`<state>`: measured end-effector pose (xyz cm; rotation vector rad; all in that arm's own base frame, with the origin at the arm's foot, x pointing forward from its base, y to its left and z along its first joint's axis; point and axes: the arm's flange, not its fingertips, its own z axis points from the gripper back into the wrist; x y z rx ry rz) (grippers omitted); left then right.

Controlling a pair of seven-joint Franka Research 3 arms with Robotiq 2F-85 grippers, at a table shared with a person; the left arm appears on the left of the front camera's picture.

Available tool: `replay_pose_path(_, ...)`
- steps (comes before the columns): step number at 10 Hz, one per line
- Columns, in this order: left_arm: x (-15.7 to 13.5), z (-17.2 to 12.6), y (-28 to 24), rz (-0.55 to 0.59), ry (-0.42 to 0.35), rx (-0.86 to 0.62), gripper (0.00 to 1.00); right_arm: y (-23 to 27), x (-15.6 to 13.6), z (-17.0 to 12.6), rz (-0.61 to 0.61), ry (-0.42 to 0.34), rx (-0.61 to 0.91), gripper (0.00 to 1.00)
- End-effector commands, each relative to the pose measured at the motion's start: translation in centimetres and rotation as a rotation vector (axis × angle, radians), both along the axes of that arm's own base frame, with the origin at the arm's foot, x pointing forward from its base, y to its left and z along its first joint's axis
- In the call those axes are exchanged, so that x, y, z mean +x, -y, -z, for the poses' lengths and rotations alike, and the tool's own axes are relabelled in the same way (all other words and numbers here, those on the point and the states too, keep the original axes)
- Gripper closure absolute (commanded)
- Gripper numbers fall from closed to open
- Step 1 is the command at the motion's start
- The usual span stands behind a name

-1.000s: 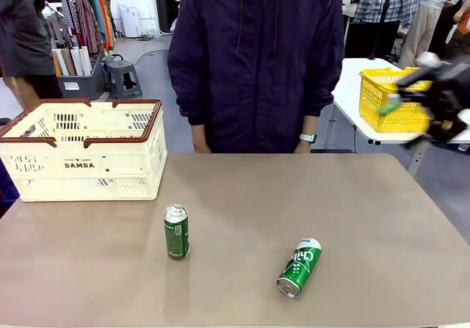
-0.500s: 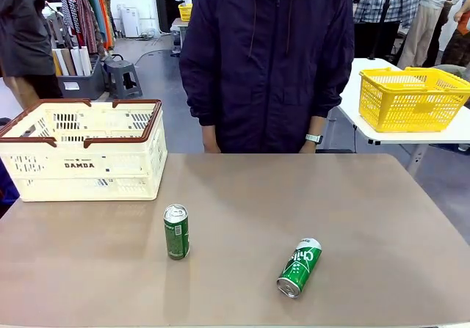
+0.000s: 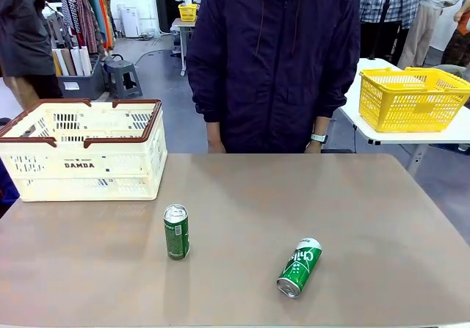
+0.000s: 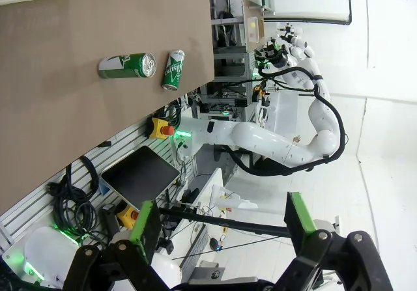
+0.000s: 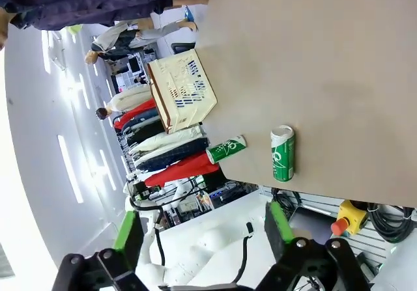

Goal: Place the drinks into the Shopping basket.
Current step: Pick up one drink and place it into the Shopping basket.

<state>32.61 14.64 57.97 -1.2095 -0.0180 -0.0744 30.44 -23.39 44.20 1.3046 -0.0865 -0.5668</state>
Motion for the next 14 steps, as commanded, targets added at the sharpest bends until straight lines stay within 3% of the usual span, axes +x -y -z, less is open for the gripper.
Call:
replay_pose_path(1,-0.1,-0.3,0.2,-0.009,0.002,-0.013,0.00,0.3,0.1,-0.7,0.005,-0.005,0.017,0.00)
replay_pose_path(2,0.0,0.0,0.0,0.000,0.000,0.000,0.00,0.3,0.1,-0.7,0.005,-0.005,0.017,0.00)
replay_pose_path(3,-1.1,-3.4,2.0,-0.007,-0.088,0.070,0.00,0.3,0.1,-0.7,0.005,-0.005,0.017,0.00)
replay_pose_path(5,-0.2,-9.6,11.2,0.012,-0.274,0.382,0.00,0.3,0.1,-0.7,0.005,-0.005,0.017,0.00)
replay_pose_path(6,1.7,-11.1,16.6,0.027,-0.308,0.516,0.00,0.3,0.1,-0.7,0.005,-0.005,0.017,0.00)
replay_pose_path(7,4.0,-11.2,21.5,0.085,-0.332,0.634,0.00,0.3,0.1,-0.7,0.005,-0.005,0.017,0.00)
replay_pose_path(9,9.1,-7.5,30.8,0.190,-0.344,0.894,0.00,0.3,0.1,-0.7,0.005,-0.005,0.017,0.00)
replay_pose_path(10,10.6,-4.9,33.7,0.173,-0.304,1.041,0.00,0.3,0.1,-0.7,0.005,-0.005,0.017,0.00)
replay_pose_path(11,11.4,-1.9,36.1,0.177,-0.210,1.065,0.00,0.3,0.1,-0.7,0.005,-0.005,0.017,0.00)
replay_pose_path(13,10.8,3.7,38.9,-0.006,-0.016,1.268,0.00,0.3,0.1,-0.7,0.005,-0.005,0.017,0.00)
replay_pose_path(14,10.3,4.9,39.6,-0.052,0.023,1.230,0.00,0.3,0.1,-0.7,0.005,-0.005,0.017,0.00)
